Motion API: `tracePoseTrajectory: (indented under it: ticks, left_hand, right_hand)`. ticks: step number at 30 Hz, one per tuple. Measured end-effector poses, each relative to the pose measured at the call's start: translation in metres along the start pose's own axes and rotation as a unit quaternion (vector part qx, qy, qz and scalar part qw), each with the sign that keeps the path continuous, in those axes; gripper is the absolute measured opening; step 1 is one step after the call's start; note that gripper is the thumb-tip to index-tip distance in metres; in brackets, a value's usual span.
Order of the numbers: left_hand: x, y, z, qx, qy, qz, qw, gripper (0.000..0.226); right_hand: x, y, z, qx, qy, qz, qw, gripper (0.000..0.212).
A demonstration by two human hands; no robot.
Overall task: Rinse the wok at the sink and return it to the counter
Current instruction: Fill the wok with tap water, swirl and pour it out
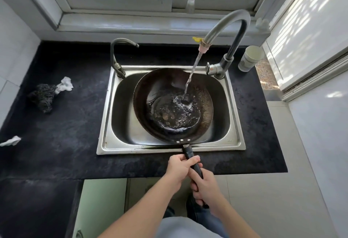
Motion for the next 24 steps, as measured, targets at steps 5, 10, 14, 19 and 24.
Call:
tracePoseTrajectory:
  ticks: [5,10,14,19,24]
  left_hand:
    - [-0.003,0.001,-0.005,-0.01,-0.041,-0.013,0.999,0.024]
    - [-0.006,-0.001,-0.01,-0.005,-0.07,-0.023,0.997,0.024]
    - [-0.006,-0.001,-0.008,-0.02,-0.094,-0.034,0.995,0.019]
    - [-0.006,-0.002,-0.009,-0.042,-0.117,-0.038,0.992,0.015]
    - [-0.006,0.0,-0.006,-0.029,-0.075,-0.017,0.997,0.022]
  right_hand:
    - [0.001,0.004,0.007,-0.047,0.025,-0.04,0.998,0.027]
    - [-0.001,0.011,0.014,-0.069,0.064,-0.053,0.994,0.028]
    - [0.002,0.018,0.014,-0.134,0.095,-0.056,0.985,0.028]
    - [0.001,0.019,0.013,-0.205,0.131,-0.067,0.968,0.026]
    - [0.001,0.01,0.01,-0.103,0.068,-0.044,0.991,0.028]
Point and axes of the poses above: each hand's wrist, its own x-axis towards the middle knuckle, its own z-axis out of the palm, y = z × x, the point moved 5 cm from there along x, towards the middle knuckle, and after that the axes turned 9 degrees about -z, right-handed, at the moved point
